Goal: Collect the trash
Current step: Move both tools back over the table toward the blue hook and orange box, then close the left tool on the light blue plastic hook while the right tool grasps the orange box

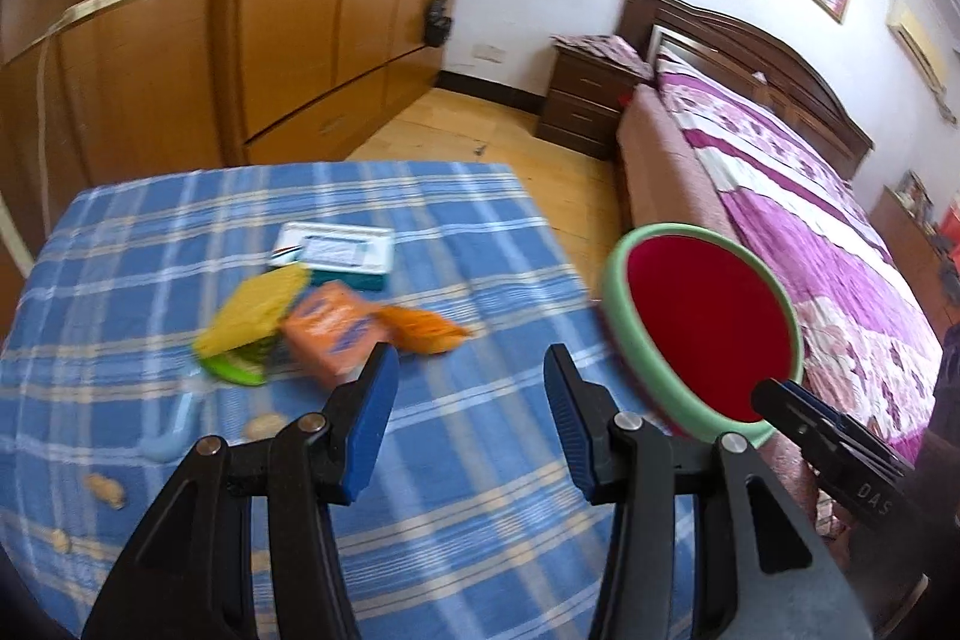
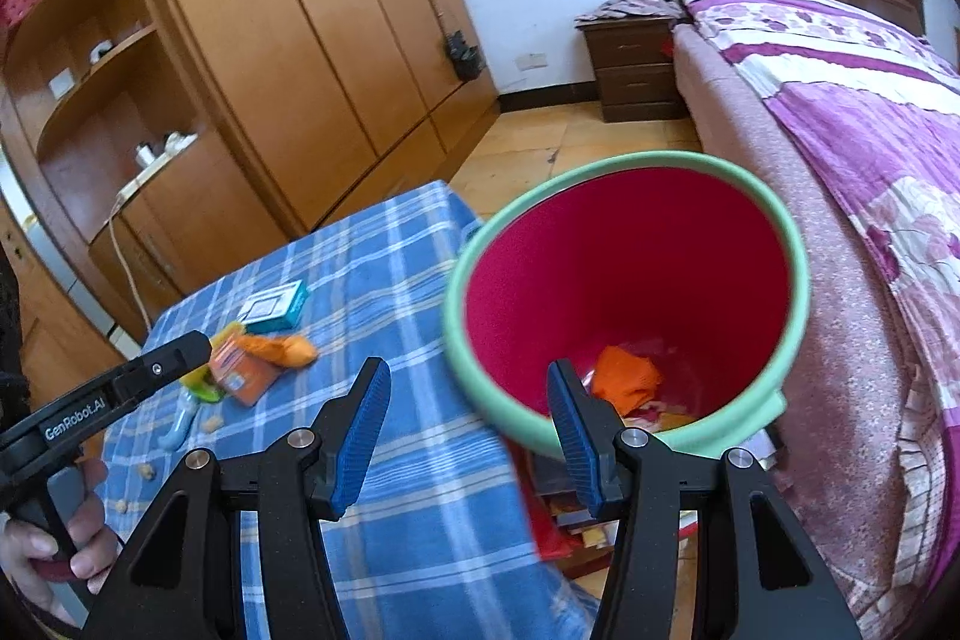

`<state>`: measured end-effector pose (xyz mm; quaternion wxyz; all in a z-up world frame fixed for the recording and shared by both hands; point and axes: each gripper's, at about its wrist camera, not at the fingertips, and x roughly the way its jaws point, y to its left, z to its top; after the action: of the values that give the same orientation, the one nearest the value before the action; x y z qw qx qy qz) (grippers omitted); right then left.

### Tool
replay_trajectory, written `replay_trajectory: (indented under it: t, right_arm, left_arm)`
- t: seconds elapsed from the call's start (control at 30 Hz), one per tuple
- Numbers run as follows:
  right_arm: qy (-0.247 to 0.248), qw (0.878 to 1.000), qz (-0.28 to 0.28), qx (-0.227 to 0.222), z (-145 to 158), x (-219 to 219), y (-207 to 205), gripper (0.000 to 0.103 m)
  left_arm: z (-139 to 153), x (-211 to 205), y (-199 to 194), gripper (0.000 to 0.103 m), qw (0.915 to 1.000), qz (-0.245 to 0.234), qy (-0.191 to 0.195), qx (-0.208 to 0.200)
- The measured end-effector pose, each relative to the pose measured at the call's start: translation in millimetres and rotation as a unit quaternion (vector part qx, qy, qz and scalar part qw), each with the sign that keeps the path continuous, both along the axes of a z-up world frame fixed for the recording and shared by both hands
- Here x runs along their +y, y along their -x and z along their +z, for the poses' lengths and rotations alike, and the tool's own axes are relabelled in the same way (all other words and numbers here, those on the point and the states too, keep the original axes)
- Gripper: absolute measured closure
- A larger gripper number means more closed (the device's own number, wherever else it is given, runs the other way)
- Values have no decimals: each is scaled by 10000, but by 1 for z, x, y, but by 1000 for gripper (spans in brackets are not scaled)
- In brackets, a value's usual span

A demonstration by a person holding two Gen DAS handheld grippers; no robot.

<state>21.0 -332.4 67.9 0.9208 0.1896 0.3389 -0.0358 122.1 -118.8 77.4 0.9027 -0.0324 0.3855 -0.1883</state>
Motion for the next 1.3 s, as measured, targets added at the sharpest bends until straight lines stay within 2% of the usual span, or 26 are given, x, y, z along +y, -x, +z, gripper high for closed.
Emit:
replay_trajectory:
  t: [0.33,0.6,0.97,1.03,1.13,1.3]
  right_arm:
    - [72,9983,574,93,-3,55,-16,47]
    - [163,9938,1089,162,-6,95,-41,47]
    - [243,9815,1860,392,-23,142,-85,47]
    - [255,9789,1985,419,-27,149,-92,39]
    - [231,9753,2138,496,-35,159,-106,38]
    - [381,9707,2312,541,-45,173,-128,38]
  left_arm:
    - [-15,70,-4,52,9978,631,-168,122]
    - [-36,115,-15,52,9934,1075,-153,365]
    - [-67,126,-31,52,9912,1101,-344,653]
    - [-71,127,-34,52,9906,1120,-365,695]
    - [-75,129,-36,53,9900,1153,-388,710]
    - [-81,132,-42,60,9894,1176,-369,771]
